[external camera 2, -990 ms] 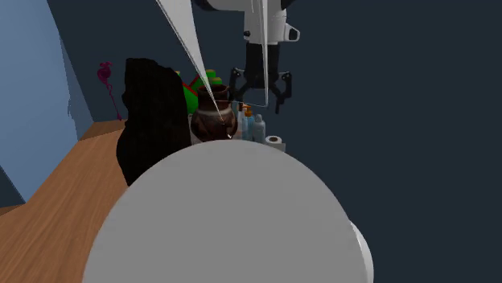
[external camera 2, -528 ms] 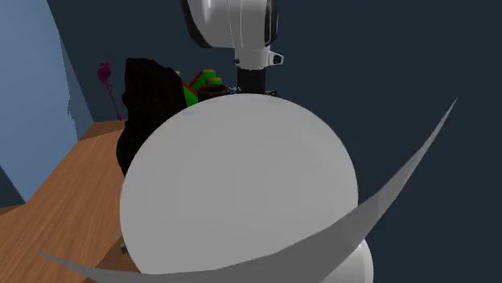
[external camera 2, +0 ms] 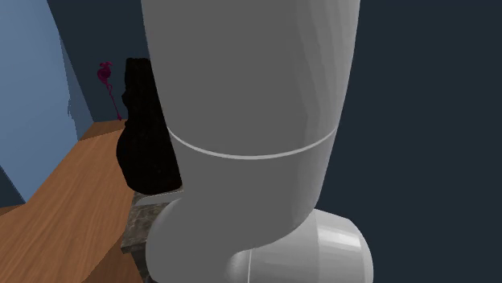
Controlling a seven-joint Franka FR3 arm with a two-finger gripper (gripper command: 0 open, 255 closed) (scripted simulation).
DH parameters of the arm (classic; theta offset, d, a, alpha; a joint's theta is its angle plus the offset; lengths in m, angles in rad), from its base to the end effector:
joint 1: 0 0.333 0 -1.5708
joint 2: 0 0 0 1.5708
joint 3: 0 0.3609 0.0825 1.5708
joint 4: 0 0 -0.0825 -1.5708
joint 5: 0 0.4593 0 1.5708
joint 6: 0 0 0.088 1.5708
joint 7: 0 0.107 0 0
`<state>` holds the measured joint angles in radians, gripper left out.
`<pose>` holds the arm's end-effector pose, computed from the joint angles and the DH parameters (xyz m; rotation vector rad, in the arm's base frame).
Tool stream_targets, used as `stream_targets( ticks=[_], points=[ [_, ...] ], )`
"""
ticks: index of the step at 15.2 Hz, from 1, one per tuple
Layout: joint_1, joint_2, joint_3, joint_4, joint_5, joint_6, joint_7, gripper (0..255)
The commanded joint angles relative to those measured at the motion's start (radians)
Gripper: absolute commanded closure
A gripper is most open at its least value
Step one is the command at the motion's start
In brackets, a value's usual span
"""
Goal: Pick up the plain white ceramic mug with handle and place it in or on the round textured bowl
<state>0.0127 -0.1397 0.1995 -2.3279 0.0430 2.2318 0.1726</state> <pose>0.5338 0.1171 0.3986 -3.1263 -0.0197 -0.0612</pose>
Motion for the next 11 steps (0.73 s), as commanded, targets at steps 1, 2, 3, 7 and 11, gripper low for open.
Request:
stream_targets(
  ticks=[1,2,3,7,11],
  points=[
    [0.002,0.088,0.014,0.038,-0.027,0.054,0.040,0],
    [0.004,0.128,0.019,0.058,-0.042,0.074,0.059,0],
    [0.006,0.167,0.022,0.080,-0.058,0.092,0.078,0],
    [0.026,0.326,0.021,0.181,-0.126,0.150,0.154,0],
    [0.058,0.485,0.004,0.304,-0.188,0.185,0.222,0]
  ],
)
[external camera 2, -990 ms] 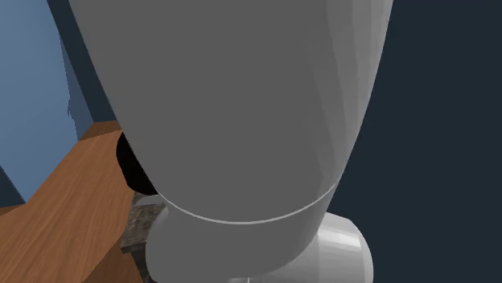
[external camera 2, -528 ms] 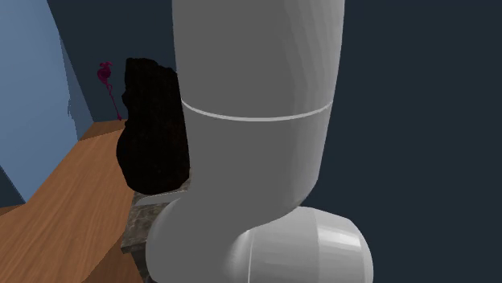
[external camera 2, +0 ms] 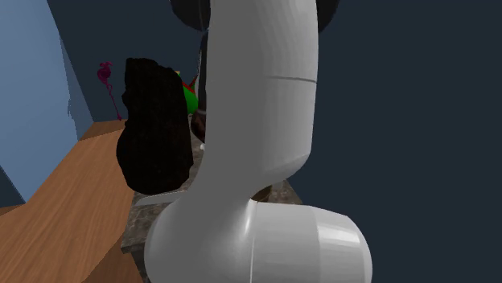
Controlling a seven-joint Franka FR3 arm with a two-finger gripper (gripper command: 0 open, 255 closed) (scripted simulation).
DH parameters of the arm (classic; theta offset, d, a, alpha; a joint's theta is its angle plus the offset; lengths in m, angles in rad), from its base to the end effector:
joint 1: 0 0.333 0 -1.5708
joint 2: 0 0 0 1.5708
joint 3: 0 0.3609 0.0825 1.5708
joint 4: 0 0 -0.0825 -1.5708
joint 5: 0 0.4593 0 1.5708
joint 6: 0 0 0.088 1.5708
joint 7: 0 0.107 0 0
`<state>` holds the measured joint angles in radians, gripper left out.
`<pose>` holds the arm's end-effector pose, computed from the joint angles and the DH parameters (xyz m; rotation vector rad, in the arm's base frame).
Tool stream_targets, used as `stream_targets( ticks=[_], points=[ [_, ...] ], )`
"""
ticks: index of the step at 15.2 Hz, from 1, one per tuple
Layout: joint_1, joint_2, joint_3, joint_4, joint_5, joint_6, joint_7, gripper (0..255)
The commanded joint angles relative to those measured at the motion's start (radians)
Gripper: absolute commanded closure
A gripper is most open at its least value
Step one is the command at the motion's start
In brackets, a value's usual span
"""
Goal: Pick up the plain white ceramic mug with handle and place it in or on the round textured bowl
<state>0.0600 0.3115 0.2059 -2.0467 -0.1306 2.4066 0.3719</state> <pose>0.6429 0.1706 0.2856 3.1314 -0.0359 0.0988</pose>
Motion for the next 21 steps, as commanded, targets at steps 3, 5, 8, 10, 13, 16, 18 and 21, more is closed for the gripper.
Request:
stream_targets(
  ticks=[3,5,8,10,13,16,18,21],
  points=[
    [0.028,0.103,-0.015,0.076,-0.037,0.027,0.045,0],
    [0.031,0.124,-0.019,0.076,-0.043,0.047,0.050,0],
    [0.035,0.155,-0.025,0.078,-0.053,0.075,0.056,0],
    [0.037,0.171,-0.029,0.080,-0.058,0.090,0.060,0],
    [0.037,0.171,-0.029,0.080,-0.058,0.090,0.060,0],
    [0.037,0.171,-0.029,0.080,-0.058,0.090,0.060,0],
    [0.037,0.171,-0.029,0.080,-0.058,0.090,0.060,255],
    [0.037,0.171,-0.029,0.080,-0.058,0.090,0.060,255]
  ],
)
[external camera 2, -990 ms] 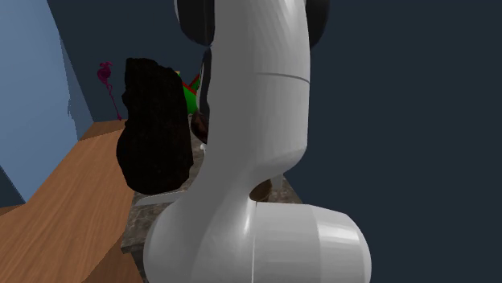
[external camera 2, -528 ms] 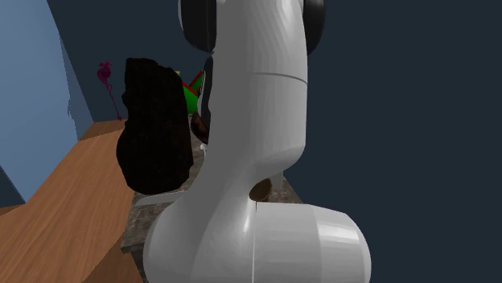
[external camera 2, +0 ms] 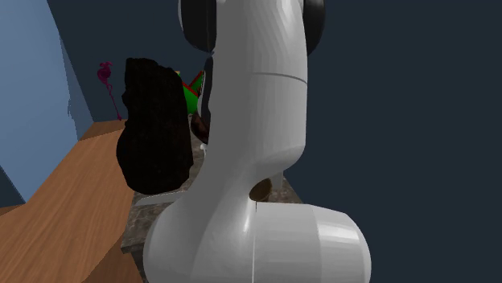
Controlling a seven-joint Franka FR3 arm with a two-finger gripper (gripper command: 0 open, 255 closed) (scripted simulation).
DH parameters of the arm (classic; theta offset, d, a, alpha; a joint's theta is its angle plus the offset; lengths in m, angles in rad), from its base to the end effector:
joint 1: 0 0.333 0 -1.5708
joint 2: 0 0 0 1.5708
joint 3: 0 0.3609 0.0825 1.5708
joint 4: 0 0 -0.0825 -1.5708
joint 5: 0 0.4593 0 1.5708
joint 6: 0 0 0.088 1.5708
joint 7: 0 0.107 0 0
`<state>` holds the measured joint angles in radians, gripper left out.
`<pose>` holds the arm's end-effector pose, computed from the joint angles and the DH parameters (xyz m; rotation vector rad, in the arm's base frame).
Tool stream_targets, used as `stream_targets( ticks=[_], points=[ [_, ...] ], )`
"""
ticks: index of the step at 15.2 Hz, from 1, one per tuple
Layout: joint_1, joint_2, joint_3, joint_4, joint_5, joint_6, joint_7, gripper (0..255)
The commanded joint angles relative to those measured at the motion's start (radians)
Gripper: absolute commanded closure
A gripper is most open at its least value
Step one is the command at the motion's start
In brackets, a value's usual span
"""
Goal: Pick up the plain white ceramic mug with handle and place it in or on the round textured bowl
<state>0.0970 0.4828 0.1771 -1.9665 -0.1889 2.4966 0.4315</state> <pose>0.6660 0.1842 0.2156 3.1256 -0.0496 0.1065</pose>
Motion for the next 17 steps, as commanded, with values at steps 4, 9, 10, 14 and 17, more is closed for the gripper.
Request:
stream_targets(
  ticks=[4,9,10,14,17],
  points=[
    [0.000,0.000,0.000,0.000,0.000,0.000,0.000,255],
    [-0.005,-0.029,0.006,0.001,0.010,-0.030,-0.007,255],
    [-0.006,-0.039,0.009,0.002,0.013,-0.040,-0.010,255],
    [-0.011,-0.075,0.016,0.007,0.026,-0.081,-0.019,255],
    [-0.015,-0.102,0.021,0.013,0.035,-0.113,-0.027,255]
  ],
)
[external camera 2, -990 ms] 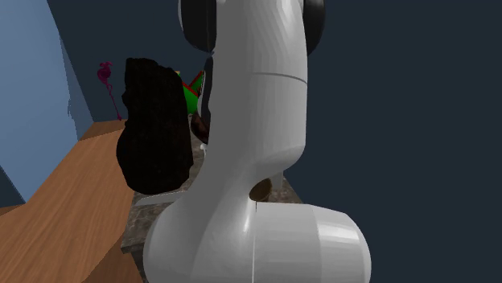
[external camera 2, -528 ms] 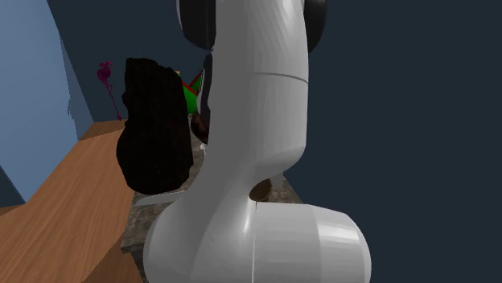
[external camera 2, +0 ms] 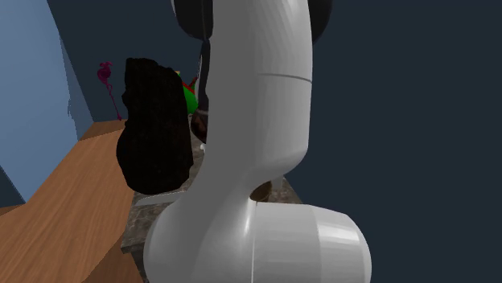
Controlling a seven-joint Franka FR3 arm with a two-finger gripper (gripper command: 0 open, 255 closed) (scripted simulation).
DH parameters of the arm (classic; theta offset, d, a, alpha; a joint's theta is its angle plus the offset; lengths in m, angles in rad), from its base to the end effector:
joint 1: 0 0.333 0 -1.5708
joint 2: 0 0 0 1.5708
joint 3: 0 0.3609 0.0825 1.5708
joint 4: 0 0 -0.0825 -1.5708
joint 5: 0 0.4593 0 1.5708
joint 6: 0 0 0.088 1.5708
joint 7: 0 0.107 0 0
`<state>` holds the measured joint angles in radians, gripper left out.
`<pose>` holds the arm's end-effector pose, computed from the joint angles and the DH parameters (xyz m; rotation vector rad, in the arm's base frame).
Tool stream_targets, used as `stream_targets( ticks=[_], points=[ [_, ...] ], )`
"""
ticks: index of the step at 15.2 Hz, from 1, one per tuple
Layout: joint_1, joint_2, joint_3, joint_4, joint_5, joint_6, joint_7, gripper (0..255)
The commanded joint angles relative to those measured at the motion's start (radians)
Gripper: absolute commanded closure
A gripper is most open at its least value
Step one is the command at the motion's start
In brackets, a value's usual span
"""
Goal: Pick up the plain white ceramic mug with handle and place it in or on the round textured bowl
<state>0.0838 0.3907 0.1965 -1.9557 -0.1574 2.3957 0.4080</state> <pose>0.6679 0.1850 0.2749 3.1256 -0.0496 0.1071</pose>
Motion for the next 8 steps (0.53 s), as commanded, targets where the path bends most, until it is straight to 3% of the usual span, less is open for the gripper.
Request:
stream_targets(
  ticks=[1,8],
  points=[
    [-0.003,-0.018,0.003,0.004,0.007,-0.022,-0.005,255],
    [-0.009,-0.073,0.012,0.028,0.027,-0.099,-0.021,255]
  ],
)
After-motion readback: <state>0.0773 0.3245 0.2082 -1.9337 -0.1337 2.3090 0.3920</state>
